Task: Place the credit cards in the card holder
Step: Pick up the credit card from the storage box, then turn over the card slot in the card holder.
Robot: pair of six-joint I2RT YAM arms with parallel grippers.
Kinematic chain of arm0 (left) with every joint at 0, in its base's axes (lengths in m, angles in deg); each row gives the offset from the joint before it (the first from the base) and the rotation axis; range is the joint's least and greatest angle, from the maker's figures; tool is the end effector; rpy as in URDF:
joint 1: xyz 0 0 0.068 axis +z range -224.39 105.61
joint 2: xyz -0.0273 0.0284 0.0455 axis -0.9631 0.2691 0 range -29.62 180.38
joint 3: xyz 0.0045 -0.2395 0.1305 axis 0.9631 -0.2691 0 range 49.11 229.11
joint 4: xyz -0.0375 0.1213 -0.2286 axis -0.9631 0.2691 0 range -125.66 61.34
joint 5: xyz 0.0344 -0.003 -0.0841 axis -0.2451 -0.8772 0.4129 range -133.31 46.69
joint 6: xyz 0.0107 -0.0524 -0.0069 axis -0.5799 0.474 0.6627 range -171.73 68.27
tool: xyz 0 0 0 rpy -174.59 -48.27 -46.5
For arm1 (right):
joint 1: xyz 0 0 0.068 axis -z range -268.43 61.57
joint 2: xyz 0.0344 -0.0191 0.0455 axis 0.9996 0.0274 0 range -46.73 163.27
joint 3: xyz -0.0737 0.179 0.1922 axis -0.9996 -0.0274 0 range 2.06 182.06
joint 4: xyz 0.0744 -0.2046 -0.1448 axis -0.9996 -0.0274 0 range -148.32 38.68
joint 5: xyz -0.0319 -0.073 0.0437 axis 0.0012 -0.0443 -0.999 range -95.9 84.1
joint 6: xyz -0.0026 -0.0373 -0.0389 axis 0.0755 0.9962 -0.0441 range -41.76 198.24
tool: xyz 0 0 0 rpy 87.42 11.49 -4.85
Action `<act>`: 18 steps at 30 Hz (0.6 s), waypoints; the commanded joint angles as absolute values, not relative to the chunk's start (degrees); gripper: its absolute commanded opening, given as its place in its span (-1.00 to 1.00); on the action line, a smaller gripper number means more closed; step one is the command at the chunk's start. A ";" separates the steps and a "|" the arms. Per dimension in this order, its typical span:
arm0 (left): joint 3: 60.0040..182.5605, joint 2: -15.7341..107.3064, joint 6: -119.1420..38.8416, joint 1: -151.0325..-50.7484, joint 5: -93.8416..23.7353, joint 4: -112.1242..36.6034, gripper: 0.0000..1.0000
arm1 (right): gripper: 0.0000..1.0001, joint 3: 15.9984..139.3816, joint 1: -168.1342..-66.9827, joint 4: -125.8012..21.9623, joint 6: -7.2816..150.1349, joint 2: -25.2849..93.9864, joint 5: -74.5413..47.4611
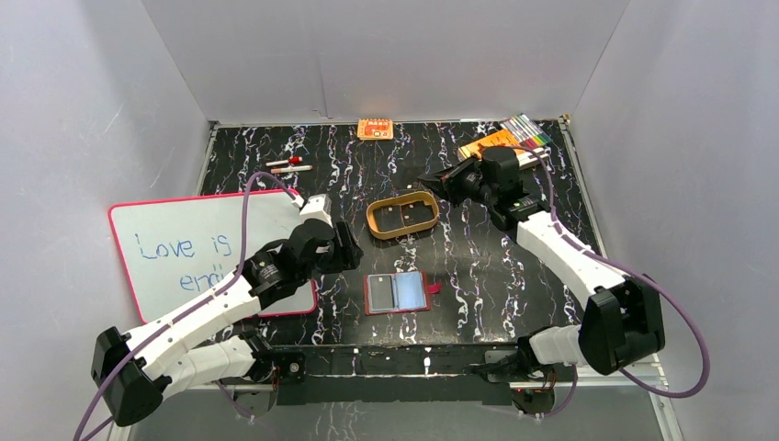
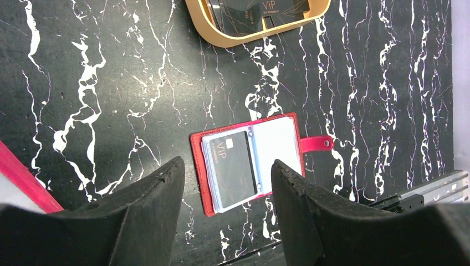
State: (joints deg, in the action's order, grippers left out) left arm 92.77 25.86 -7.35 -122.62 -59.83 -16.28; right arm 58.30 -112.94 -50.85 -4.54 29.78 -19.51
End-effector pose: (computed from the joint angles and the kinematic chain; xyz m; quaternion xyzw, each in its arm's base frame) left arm 0.1508 -0.1537 0.2836 -0.0415 0.8641 -0.2648 0.4261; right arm 0.2797 0.1368 0.3048 0.3360 0.7427 0.5173 0.2604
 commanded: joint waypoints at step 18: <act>90.89 37.92 -6.61 -123.22 -39.83 -27.67 0.02 | -1.00 45.85 -118.58 -68.73 47.02 15.40 -28.11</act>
